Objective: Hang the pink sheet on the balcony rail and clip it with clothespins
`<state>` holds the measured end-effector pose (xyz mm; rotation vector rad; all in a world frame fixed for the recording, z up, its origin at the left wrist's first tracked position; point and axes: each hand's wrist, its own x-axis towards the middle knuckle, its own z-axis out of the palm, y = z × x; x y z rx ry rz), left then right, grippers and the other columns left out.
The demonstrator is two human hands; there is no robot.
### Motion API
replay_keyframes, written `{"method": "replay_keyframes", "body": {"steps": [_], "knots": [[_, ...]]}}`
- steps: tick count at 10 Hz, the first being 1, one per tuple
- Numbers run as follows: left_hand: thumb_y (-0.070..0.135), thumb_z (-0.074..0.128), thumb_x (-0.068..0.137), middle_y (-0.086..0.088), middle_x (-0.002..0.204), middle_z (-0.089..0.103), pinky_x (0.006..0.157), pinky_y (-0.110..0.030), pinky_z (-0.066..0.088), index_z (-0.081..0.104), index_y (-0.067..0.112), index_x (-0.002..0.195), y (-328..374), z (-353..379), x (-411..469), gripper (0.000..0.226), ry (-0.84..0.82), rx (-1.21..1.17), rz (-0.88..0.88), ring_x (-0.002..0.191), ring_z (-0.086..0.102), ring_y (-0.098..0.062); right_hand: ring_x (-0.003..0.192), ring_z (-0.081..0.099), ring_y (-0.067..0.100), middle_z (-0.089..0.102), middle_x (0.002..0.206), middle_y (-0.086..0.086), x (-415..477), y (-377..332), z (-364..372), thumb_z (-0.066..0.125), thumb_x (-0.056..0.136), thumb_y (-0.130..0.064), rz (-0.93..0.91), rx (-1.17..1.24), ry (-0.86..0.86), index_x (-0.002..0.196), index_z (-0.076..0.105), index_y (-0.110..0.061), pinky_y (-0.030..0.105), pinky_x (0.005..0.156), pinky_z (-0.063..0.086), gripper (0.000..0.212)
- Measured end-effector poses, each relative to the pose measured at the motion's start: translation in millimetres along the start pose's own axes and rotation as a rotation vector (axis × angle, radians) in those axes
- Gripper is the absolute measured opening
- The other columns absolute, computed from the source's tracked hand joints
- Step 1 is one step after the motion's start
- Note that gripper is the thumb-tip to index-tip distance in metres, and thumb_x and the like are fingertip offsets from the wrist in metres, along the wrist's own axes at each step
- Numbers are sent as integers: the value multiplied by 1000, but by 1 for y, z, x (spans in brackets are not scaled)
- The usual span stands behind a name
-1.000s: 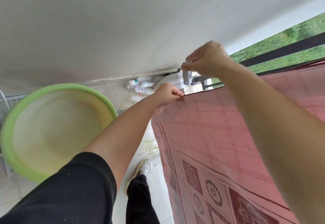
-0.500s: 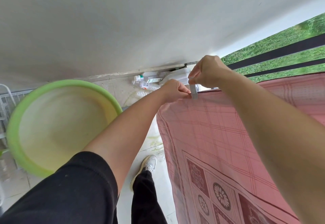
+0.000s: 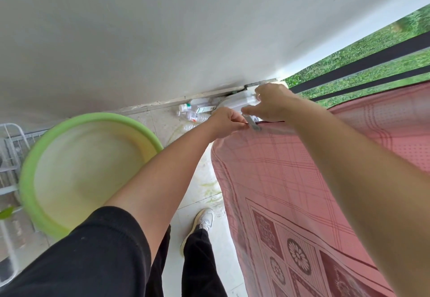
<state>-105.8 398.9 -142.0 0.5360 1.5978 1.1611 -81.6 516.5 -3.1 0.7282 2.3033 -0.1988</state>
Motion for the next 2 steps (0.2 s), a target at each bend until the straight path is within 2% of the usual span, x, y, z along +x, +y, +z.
{"method": "replay_keyframes", "body": {"steps": [1,2], "knots": [[20,65,88,10,59,58,57,-20,41,70,14,72,4,-2,-6,17,75,154,16,55,50,-4,111,56,34,57,126,16,-13,-6,2,52,98,-37,-82,-37,283,132,50,-6,41,81,46,45],[21,41,95,-6,101,61,76,-37,45,62,15,96,-1,-13,-24,22,397,568,-154,95,54,-24,113,56,33,54,131,12,-31,-13,10,45,100,-39,-132,-149,488,138,45,-15,44,80,47,45]]}}
